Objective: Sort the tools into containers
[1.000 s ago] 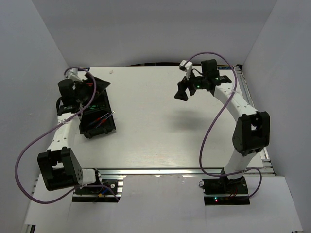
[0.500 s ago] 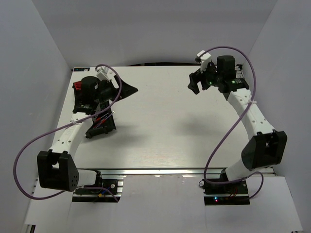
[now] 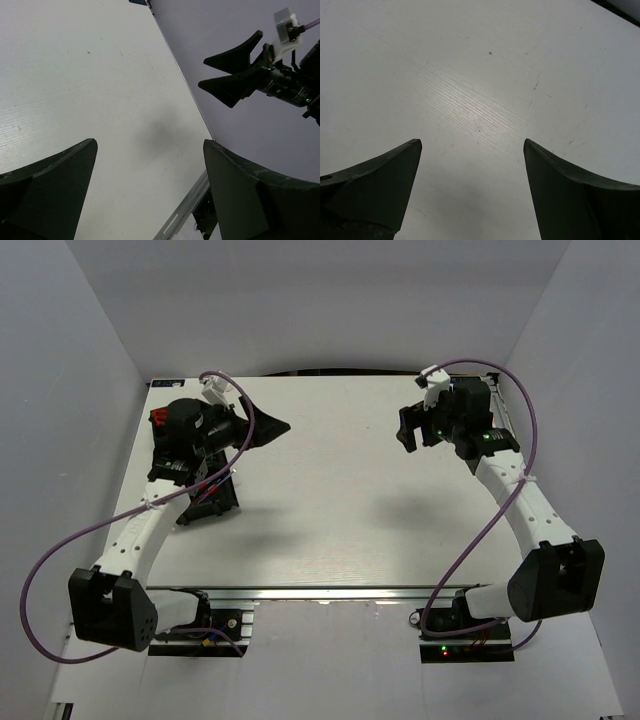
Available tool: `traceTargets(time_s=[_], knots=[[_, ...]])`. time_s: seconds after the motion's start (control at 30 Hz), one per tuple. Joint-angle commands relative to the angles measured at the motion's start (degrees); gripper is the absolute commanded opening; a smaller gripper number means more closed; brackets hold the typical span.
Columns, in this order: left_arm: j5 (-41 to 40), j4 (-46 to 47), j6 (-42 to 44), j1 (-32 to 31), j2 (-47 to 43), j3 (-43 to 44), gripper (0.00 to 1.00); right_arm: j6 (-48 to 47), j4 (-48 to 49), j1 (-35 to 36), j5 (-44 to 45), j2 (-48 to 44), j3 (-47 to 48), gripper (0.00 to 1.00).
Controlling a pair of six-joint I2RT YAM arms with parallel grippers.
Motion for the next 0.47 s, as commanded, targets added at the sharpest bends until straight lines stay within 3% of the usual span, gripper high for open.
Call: traceTargets(time_s=[0.0, 0.43], knots=[[-0.16, 0.82, 1.31, -0.31, -3.89, 0.08, 0.98, 1.11, 2.28, -0.14, 1.35, -3.02, -1.43, 0.89], [-1.22, 0.38, 2.89, -0.31, -4.95, -1.24, 0.98, 1.54, 3.07, -0.06, 3.1, -3.9, -4.16, 0.89]])
